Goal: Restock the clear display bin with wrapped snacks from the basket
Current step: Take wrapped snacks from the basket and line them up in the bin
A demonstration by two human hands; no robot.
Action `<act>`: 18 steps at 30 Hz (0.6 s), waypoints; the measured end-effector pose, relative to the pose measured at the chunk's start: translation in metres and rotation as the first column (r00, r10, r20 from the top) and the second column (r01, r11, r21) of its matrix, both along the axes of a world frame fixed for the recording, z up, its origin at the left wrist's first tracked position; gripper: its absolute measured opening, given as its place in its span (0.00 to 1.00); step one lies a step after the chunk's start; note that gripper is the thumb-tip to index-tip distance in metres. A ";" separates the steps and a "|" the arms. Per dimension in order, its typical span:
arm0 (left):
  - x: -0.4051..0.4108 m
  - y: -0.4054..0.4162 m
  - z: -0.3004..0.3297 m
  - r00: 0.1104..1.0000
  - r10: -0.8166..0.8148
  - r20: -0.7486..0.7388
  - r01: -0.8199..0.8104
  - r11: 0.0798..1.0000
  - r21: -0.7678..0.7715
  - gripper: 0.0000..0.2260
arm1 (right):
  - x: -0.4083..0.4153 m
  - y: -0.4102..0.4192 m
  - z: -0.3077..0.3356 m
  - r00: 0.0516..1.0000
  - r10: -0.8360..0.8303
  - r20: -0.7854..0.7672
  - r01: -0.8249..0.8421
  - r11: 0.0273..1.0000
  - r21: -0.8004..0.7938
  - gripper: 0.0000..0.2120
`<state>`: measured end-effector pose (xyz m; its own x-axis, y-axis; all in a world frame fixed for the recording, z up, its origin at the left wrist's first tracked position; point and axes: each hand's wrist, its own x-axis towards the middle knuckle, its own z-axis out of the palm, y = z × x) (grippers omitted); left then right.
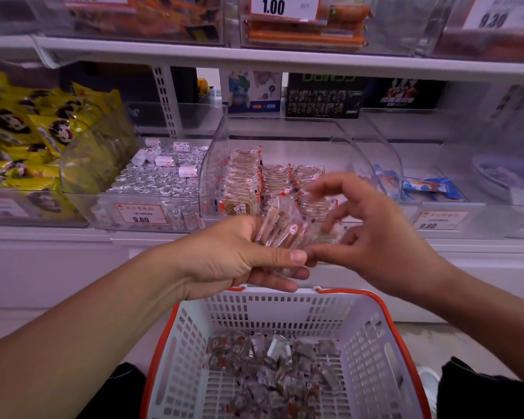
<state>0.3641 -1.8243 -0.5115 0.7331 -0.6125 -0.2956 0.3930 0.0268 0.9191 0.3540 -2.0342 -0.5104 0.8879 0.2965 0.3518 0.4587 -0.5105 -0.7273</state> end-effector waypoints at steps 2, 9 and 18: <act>0.002 0.003 0.004 0.996 -0.091 0.008 0.091 0.995 0.035 0.16 | 0.005 -0.002 0.005 0.987 0.159 0.019 -0.157 0.984 -0.080 0.35; 0.016 0.014 0.025 0.994 -0.072 0.076 0.065 0.994 0.093 0.20 | 0.034 0.013 0.033 0.930 0.349 -0.118 -0.362 0.925 -0.118 0.19; 0.066 0.078 0.021 0.444 0.296 0.845 -0.839 0.468 0.277 0.16 | 0.099 0.049 0.035 0.955 0.063 -0.290 -0.090 0.993 -0.078 0.12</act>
<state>0.4302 -1.7460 -0.4901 0.9325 0.1765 0.3151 -0.1363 -0.6360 0.7595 0.4535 -1.9850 -0.4752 0.9208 0.3861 0.0547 0.2777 -0.5509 -0.7871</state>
